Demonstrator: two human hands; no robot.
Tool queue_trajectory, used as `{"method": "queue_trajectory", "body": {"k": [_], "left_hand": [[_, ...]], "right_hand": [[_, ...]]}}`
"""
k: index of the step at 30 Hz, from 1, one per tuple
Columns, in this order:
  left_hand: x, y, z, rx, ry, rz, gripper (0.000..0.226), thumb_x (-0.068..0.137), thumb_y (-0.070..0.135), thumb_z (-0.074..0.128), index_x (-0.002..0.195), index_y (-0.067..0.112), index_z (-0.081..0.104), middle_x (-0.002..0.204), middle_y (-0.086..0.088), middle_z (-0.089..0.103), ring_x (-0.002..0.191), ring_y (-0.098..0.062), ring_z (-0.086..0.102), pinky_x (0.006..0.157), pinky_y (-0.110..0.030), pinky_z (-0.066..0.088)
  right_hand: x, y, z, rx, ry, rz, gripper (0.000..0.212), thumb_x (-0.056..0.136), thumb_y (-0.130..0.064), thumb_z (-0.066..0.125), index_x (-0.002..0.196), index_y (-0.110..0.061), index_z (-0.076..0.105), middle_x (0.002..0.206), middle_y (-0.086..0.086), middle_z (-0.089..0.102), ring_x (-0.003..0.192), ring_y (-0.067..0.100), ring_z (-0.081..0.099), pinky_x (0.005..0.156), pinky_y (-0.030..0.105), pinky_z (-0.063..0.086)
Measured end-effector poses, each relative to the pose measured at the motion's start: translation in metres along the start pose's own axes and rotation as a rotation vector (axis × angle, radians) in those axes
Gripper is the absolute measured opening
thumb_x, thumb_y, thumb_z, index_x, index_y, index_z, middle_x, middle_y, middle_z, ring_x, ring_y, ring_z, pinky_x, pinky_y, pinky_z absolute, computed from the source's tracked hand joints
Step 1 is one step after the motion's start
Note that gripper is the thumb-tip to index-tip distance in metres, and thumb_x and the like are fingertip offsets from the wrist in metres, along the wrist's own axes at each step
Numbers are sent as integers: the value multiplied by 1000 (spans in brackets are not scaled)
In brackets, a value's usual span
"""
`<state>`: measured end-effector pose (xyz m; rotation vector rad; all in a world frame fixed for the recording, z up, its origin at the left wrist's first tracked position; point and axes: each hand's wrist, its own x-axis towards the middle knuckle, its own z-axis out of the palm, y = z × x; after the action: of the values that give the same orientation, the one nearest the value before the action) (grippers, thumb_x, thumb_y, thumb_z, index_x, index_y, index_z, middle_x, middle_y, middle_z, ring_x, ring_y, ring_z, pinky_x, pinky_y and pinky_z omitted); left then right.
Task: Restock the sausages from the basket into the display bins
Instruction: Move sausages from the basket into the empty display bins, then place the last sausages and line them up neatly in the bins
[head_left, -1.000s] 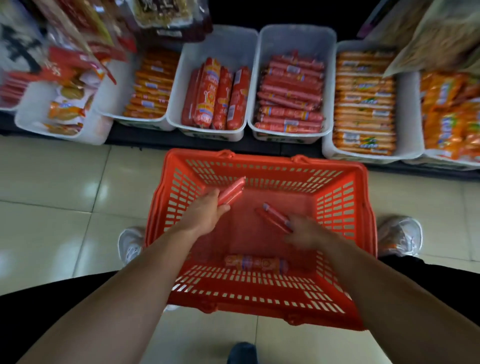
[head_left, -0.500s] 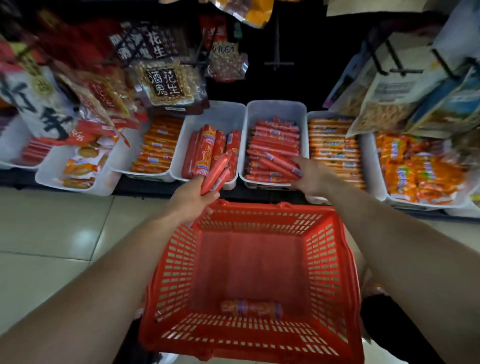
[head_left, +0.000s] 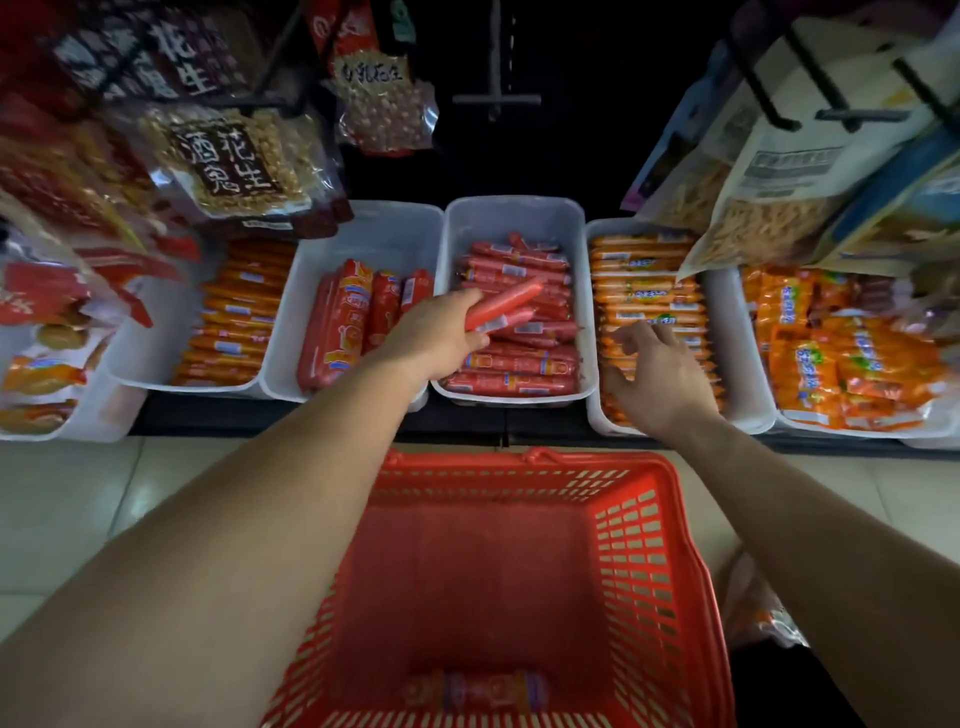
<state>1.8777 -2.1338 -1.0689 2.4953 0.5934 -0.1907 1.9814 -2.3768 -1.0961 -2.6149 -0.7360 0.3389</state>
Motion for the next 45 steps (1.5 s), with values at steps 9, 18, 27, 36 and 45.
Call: {"method": "queue_trajectory", "body": {"k": [9,18,27,36,45], "left_hand": [[-9,1,28,213,27,67,63,94,35,63,151,28,35,153,1,44,137,-25,42,112,-44,38],[-108,-18,22,85,97,-7,58,92,31,64,146,23,45,145,0,49,131,-24,46,107,-42,42],[-211,-37,54,116,224,-4,32,83,23,65,114,22,66,113,0,61,109,-24,58,94,-35,49],[-260,-72,123,205,-296,-154,50,89,37,62,136,24,50,145,-8,48,133,-28,48,108,-39,41],[-251,-119,161,170,-396,-276,48,90,40,63,133,23,52,136,-7,56,127,-28,52,104,-40,43]], "right_hand": [[-17,-2,5,14,-13,36,43,89,-26,61,131,-17,54,125,10,55,115,36,50,91,45,45],[-73,-27,-8,11,-49,41,44,88,-24,60,131,-18,53,126,9,52,116,35,49,91,44,44],[-141,-42,7,68,-41,-87,33,84,-17,61,117,-15,59,113,9,59,105,34,59,87,43,49],[-201,-22,101,-166,-660,-52,43,90,-28,59,129,-11,55,130,18,59,119,36,58,96,40,47],[-224,-25,200,-196,-1018,-198,51,92,-48,58,137,-24,55,143,10,54,126,29,53,101,35,41]]}}
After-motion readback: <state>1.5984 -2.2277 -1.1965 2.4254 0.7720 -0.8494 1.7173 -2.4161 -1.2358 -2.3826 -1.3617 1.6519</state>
